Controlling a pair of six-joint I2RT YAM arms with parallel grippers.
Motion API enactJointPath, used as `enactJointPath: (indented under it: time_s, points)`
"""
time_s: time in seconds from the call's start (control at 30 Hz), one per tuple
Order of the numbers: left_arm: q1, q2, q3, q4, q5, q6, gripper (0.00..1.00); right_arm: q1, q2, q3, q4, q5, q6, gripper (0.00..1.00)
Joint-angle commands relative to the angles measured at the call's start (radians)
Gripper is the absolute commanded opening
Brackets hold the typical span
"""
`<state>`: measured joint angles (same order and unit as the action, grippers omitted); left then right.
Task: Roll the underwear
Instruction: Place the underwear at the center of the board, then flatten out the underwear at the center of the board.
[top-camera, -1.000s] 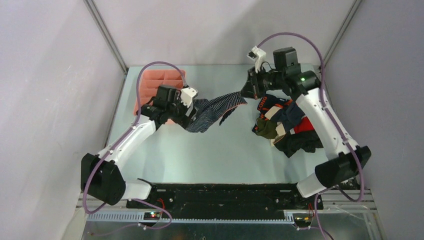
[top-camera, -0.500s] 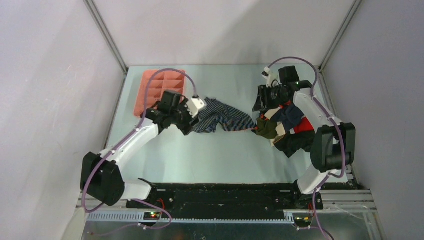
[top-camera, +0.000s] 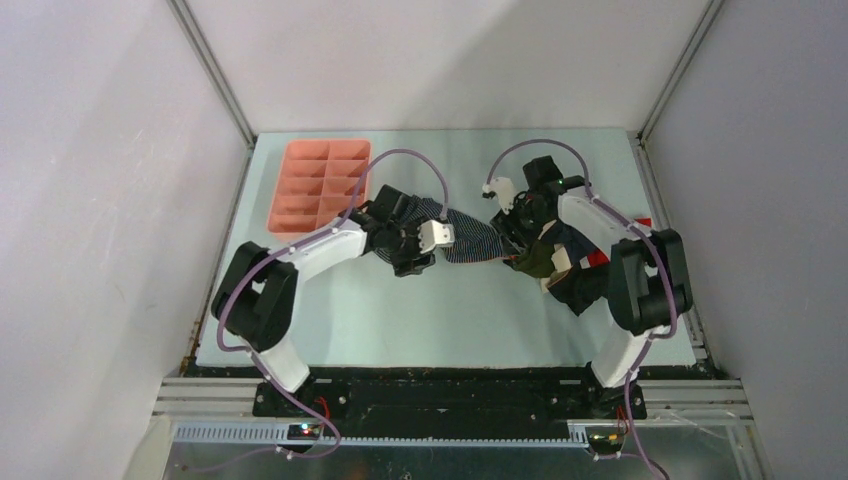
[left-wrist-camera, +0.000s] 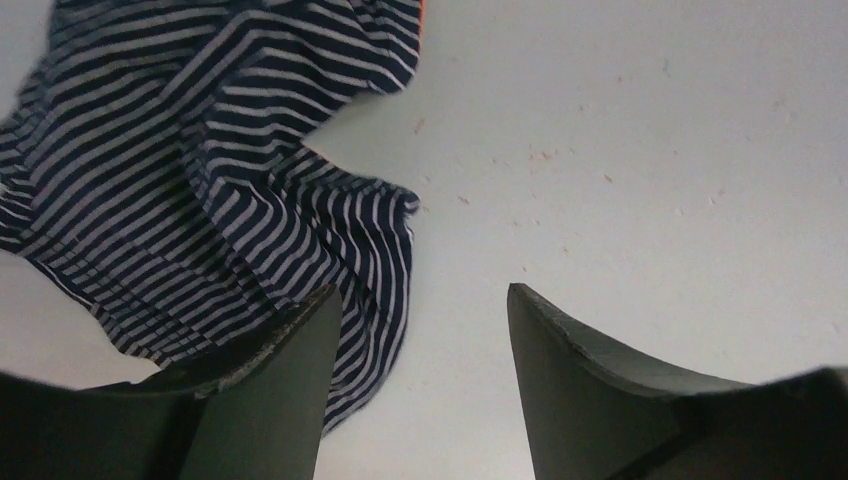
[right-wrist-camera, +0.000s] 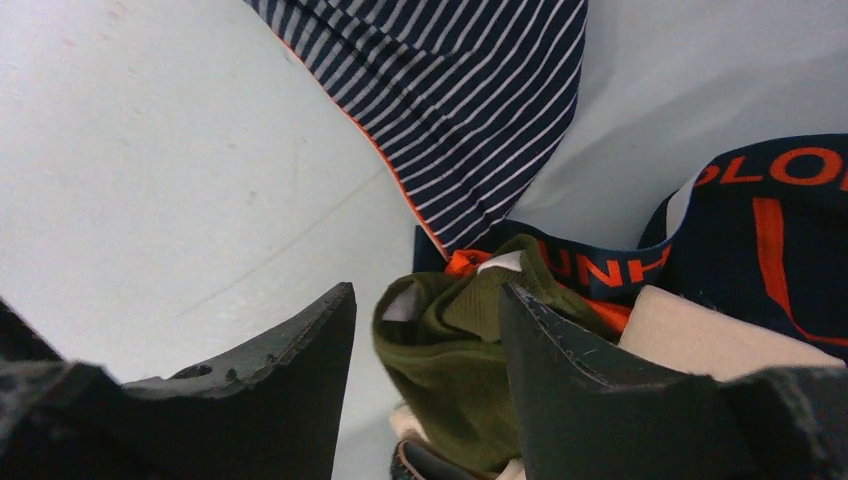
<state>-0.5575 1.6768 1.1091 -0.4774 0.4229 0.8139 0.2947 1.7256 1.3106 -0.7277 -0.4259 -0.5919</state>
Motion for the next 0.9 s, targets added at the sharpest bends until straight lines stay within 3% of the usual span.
enactJointPath:
  time_s: [0.0, 0.3, 0.67, 0.8, 0.87]
  points:
    - [-0.036, 0.010, 0.013, 0.144, -0.023, -0.001, 0.70, 0.016, 0.047, 0.000, 0.021, 0.083, -0.171, 0.60]
    - [-0.102, 0.041, -0.073, 0.254, -0.157, 0.246, 0.70, 0.067, 0.108, 0.000, 0.014, 0.121, -0.313, 0.63]
    - [-0.102, 0.062, -0.126, 0.386, -0.182, 0.315, 0.67, 0.094, 0.172, 0.000, 0.061, 0.149, -0.367, 0.59]
    - [-0.102, 0.073, -0.133, 0.420, -0.176, 0.329, 0.63, 0.101, 0.193, 0.000, 0.091, 0.165, -0.379, 0.54]
    - [-0.101, 0.080, -0.137, 0.436, -0.173, 0.341, 0.54, 0.104, 0.200, 0.000, 0.106, 0.171, -0.378, 0.50]
